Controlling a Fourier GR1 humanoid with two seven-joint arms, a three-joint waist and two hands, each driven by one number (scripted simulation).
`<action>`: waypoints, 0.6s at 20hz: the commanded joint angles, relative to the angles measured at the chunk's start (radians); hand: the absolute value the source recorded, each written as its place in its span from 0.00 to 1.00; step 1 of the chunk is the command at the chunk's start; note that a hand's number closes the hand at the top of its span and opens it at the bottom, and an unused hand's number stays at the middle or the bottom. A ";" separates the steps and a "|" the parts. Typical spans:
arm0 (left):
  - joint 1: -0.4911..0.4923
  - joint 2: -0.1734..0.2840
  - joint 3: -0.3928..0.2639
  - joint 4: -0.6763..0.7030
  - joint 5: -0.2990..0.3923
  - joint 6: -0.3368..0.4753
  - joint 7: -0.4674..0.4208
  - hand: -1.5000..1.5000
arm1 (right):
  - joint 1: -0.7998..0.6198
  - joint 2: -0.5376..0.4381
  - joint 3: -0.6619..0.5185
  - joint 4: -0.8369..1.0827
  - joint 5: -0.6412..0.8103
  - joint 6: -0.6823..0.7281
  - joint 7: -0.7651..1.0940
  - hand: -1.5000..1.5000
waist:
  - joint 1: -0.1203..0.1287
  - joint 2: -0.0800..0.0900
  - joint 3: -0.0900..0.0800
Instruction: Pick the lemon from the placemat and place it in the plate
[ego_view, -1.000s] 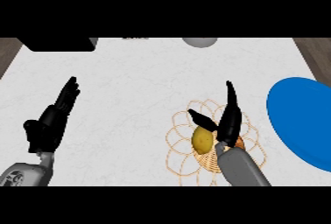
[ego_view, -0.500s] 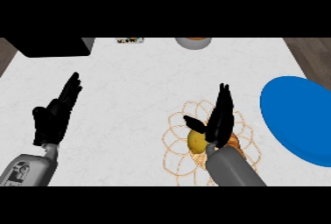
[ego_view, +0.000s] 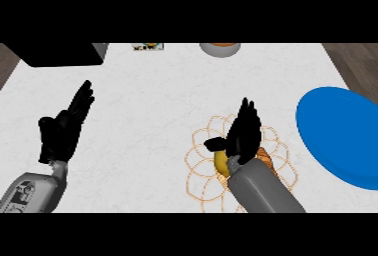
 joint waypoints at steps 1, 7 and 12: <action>-0.029 -0.009 0.005 0.006 -0.008 0.015 0.020 0.50 | -0.033 0.001 0.022 -0.119 0.013 0.237 0.268 0.00 | 0.003 0.005 0.003; 0.017 -0.025 -0.012 0.004 -0.023 0.001 -0.027 0.50 | 0.039 0.001 0.048 -0.323 0.040 0.351 0.390 0.00 | 0.020 0.013 0.005; -0.024 -0.020 -0.002 -0.015 -0.011 -0.022 0.007 0.50 | 0.070 0.001 0.003 -0.345 0.018 0.426 0.391 0.00 | 0.036 0.019 0.006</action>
